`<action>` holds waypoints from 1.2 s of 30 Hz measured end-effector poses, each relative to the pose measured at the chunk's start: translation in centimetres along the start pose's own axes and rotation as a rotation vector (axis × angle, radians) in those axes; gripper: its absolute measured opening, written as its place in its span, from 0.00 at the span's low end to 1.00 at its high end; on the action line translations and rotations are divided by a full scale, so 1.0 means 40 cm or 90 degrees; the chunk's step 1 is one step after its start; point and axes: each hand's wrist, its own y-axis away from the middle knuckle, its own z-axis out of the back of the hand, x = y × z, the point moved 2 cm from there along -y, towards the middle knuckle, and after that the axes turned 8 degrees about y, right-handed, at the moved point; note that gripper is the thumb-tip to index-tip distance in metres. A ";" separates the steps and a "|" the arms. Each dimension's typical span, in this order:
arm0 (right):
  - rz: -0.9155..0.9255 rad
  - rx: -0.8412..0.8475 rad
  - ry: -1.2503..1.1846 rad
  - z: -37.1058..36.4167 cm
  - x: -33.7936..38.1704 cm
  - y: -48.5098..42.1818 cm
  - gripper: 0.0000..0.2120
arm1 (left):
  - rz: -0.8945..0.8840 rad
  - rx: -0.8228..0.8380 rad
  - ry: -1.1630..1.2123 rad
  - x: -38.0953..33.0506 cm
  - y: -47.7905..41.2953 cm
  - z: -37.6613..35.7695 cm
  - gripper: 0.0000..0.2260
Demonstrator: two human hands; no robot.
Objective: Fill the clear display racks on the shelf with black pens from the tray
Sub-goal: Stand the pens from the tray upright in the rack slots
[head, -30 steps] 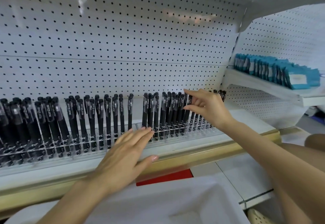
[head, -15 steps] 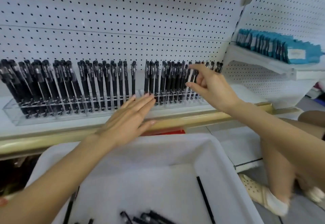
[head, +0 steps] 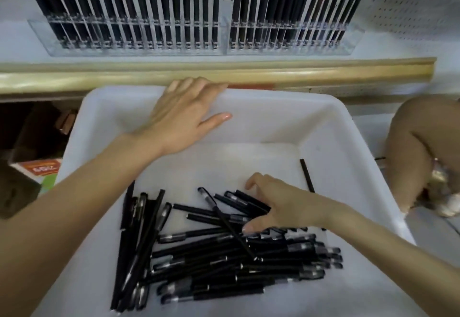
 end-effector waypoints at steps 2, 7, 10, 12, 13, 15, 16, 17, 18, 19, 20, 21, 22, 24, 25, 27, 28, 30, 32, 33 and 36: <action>0.001 -0.020 -0.028 -0.022 0.000 -0.008 0.35 | -0.008 -0.037 -0.042 -0.003 0.003 -0.010 0.32; 0.031 -0.033 -0.004 -0.051 0.016 -0.006 0.28 | -0.023 -0.062 -0.081 -0.002 0.005 -0.019 0.31; 0.046 -0.029 0.022 -0.041 0.019 -0.019 0.21 | -0.027 -0.056 -0.112 0.009 -0.002 -0.028 0.32; 0.046 -0.032 0.013 -0.022 0.011 -0.035 0.18 | -0.018 -0.056 -0.119 0.014 -0.007 -0.032 0.32; 0.040 -0.030 -0.002 -0.012 0.002 -0.044 0.17 | -0.014 -0.056 -0.121 0.016 -0.009 -0.033 0.32; 0.036 -0.017 -0.045 0.008 -0.018 -0.058 0.18 | -0.011 -0.058 -0.126 0.019 -0.011 -0.035 0.32; 0.040 -0.003 -0.080 0.017 -0.026 -0.062 0.19 | -0.011 -0.059 -0.128 0.021 -0.012 -0.038 0.32; 0.043 0.015 -0.120 0.026 -0.032 -0.063 0.19 | -0.012 -0.062 -0.127 0.023 -0.014 -0.041 0.32; 0.043 0.031 -0.154 0.035 -0.037 -0.064 0.17 | -0.011 -0.066 -0.124 0.025 -0.015 -0.044 0.32; 0.041 0.039 -0.177 0.044 -0.041 -0.064 0.14 | -0.011 -0.070 -0.120 0.027 -0.017 -0.046 0.32; 0.034 0.039 -0.190 0.053 -0.043 -0.063 0.11 | -0.011 -0.073 -0.116 0.030 -0.019 -0.049 0.32; 0.025 0.035 -0.194 0.062 -0.043 -0.062 0.10 | -0.012 -0.074 -0.114 0.032 -0.021 -0.051 0.32; 0.019 0.029 -0.190 0.071 -0.041 -0.061 0.10 | -0.014 -0.076 -0.113 0.034 -0.022 -0.053 0.32; 0.029 -0.001 -0.161 0.087 -0.029 -0.054 0.12 | -0.022 -0.075 -0.115 0.034 -0.025 -0.057 0.32; 0.042 -0.028 -0.141 0.095 -0.020 -0.047 0.13 | -0.024 -0.075 -0.113 0.033 -0.026 -0.059 0.32; 0.068 -0.086 -0.101 0.111 -0.006 -0.035 0.14 | -0.022 -0.076 -0.100 0.029 -0.028 -0.062 0.32; 0.071 -0.105 -0.087 0.120 -0.003 -0.030 0.15 | -0.022 -0.080 -0.090 0.025 -0.029 -0.063 0.31; 0.044 -0.119 -0.070 0.142 -0.011 -0.024 0.18 | -0.029 -0.096 -0.063 0.014 -0.026 -0.060 0.30; 0.009 -0.109 -0.075 0.171 -0.026 -0.018 0.16 | -0.040 -0.112 -0.028 0.004 -0.021 -0.051 0.28; 0.000 -0.108 -0.076 0.187 -0.034 -0.015 0.13 | -0.040 -0.118 -0.003 -0.002 -0.019 -0.044 0.27; 0.027 -0.145 -0.094 0.237 -0.040 -0.007 0.12 | -0.023 -0.150 0.159 -0.023 -0.025 -0.002 0.25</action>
